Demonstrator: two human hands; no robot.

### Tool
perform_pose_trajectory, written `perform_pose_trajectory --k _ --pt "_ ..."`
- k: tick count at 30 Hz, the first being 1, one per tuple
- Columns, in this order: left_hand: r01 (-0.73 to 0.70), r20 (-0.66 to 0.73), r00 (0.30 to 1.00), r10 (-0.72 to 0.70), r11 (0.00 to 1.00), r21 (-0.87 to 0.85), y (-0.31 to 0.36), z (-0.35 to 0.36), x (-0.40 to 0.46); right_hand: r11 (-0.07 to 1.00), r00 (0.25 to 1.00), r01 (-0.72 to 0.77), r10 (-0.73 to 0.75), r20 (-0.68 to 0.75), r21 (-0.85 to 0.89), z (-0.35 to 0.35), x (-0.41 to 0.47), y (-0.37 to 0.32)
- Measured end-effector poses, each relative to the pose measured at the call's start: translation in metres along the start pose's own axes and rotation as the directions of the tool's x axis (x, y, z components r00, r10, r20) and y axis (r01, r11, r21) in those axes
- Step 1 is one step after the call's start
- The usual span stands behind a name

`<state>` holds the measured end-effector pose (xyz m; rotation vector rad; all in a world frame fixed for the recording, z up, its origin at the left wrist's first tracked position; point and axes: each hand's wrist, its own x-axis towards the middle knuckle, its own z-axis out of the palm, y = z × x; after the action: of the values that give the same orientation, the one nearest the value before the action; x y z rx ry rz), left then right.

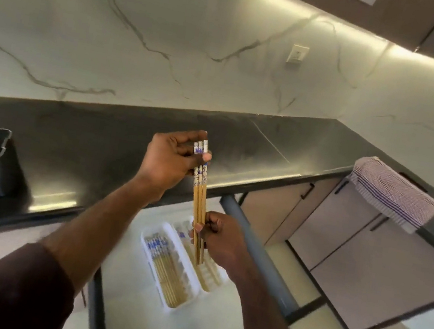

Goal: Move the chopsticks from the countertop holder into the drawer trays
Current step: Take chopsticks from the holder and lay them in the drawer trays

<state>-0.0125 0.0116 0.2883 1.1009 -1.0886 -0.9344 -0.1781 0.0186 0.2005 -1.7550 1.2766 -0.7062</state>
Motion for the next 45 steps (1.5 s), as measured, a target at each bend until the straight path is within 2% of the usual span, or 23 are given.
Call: perform_pose_trajectory --k 3,8,11,18,22,27,30,32,34,35,36,37,38,45 --pt "0.054 -0.021 0.998 -0.052 0.996 0.066 -0.034 0.034 0.000 0.991 0.999 -0.037 0.036 -0.011 -0.130 -0.023 0.003 0.037" --pt "0.141 -0.069 0.989 -0.128 0.962 0.234 -0.101 0.062 0.008 0.976 0.993 -0.117 0.120 0.009 -0.182 -0.030 0.017 0.088" --pt "0.195 -0.110 0.980 -0.169 0.929 0.315 -0.142 0.071 0.016 0.958 0.986 -0.155 0.164 0.016 -0.240 -0.024 0.035 0.117" --pt "0.402 -0.203 0.914 -0.350 0.846 0.350 -0.243 0.075 0.043 0.906 0.963 -0.220 0.261 0.068 -0.361 0.006 0.088 0.187" --pt "0.433 -0.232 0.901 -0.365 0.756 0.491 -0.290 0.073 0.048 0.883 0.935 -0.269 0.336 0.117 -0.385 0.029 0.110 0.219" --pt "0.397 -0.184 0.905 -0.383 0.608 0.688 -0.331 0.070 0.037 0.834 0.915 -0.287 0.385 0.125 -0.472 0.054 0.118 0.241" --pt "0.362 -0.131 0.895 -0.426 0.523 0.772 -0.350 0.070 0.030 0.805 0.888 -0.350 0.448 0.104 -0.480 0.061 0.118 0.250" --pt "0.288 -0.095 0.884 -0.458 0.373 0.882 -0.358 0.070 0.028 0.758 0.894 -0.360 0.447 0.031 -0.543 0.064 0.114 0.246" --pt "0.161 -0.046 0.876 -0.481 0.200 0.966 -0.362 0.073 0.026 0.757 0.931 -0.264 0.362 0.047 -0.598 0.065 0.112 0.239" --pt "0.102 -0.024 0.870 -0.493 0.131 0.986 -0.362 0.075 0.027 0.722 0.953 -0.225 0.302 0.005 -0.654 0.066 0.111 0.240" --pt "0.048 -0.002 0.864 -0.503 0.078 0.996 -0.362 0.077 0.027 0.722 0.954 -0.215 0.301 0.018 -0.658 0.069 0.112 0.245" --pt "0.004 0.017 0.857 -0.514 0.039 0.999 -0.363 0.079 0.028 0.735 0.931 -0.269 0.363 0.025 -0.622 0.071 0.115 0.242" --pt "-0.030 0.031 0.849 -0.527 0.011 0.999 -0.364 0.080 0.028 0.711 0.904 -0.297 0.424 0.051 -0.637 0.074 0.117 0.246" --pt "-0.152 0.073 0.821 -0.566 -0.093 0.984 -0.374 0.079 0.031 0.702 0.927 -0.191 0.358 0.108 -0.687 0.080 0.120 0.258"
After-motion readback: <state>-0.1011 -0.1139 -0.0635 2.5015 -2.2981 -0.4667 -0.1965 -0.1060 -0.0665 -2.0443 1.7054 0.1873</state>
